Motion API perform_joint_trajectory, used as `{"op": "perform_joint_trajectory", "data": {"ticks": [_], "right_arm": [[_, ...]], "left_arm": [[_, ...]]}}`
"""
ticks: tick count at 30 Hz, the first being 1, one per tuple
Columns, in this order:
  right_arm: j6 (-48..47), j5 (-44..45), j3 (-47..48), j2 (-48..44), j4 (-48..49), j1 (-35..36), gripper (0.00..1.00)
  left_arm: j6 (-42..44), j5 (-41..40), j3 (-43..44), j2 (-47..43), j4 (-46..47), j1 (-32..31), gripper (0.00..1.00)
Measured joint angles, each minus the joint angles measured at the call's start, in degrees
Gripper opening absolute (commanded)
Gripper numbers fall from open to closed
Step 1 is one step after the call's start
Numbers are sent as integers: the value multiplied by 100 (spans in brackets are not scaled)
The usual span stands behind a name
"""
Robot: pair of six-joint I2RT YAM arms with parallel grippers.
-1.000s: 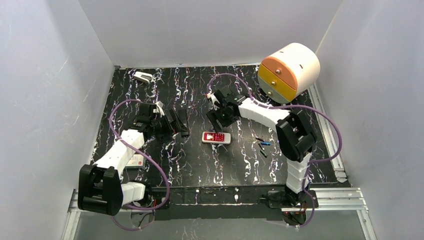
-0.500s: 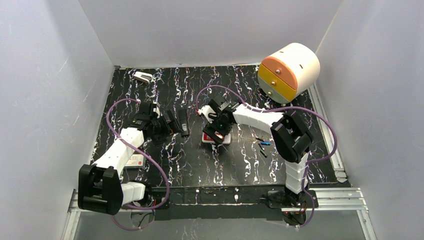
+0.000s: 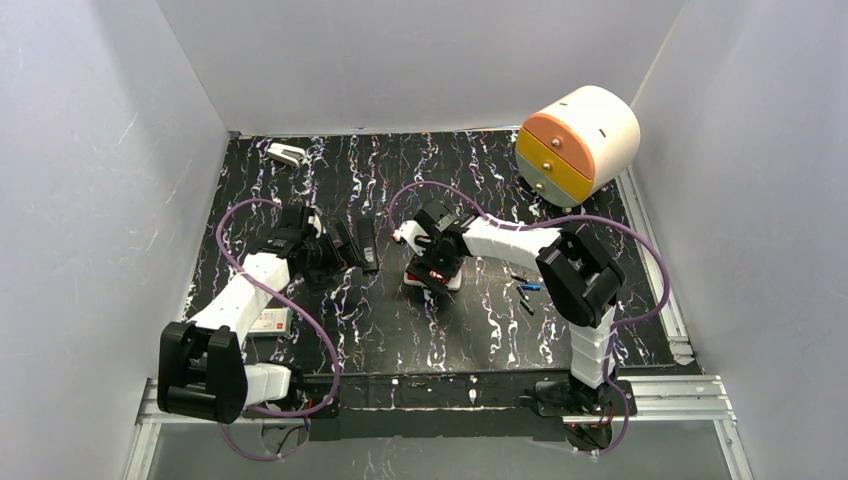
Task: Load the batteries into the remote control
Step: Pick up the remote control from the center of the board.
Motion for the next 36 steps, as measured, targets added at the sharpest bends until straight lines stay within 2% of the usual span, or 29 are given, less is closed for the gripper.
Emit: {"op": "perform_joint_trajectory", "data": {"ticks": [5, 12, 15, 19, 24, 28, 31, 36], "right_arm": [[-17, 42, -15, 0, 66, 35, 70], [142, 240, -42, 0, 234, 59, 49], [308, 243, -59, 0, 372, 59, 44], [844, -127, -160, -20, 841, -66, 43], [2269, -1484, -588, -144, 2041, -656, 43], [3814, -2415, -793, -201, 3178, -1119, 43], [5215, -3016, -1259, -378, 4450, -1335, 43], [7742, -3768, -2133, -450, 7296, -1419, 44]], "left_arm": [[-15, 22, 0, 20, 0, 0, 98], [-20, 26, 0, 20, -2, 0, 98], [-22, 26, 0, 20, -2, 0, 98], [-26, 57, 0, 2, 4, 0, 99], [-70, 302, 9, -188, 157, 0, 99], [-175, 660, 92, -363, 501, 0, 98], [-306, 966, 170, -437, 903, 0, 99], [-551, 1458, 225, -459, 1646, 0, 98]]}}
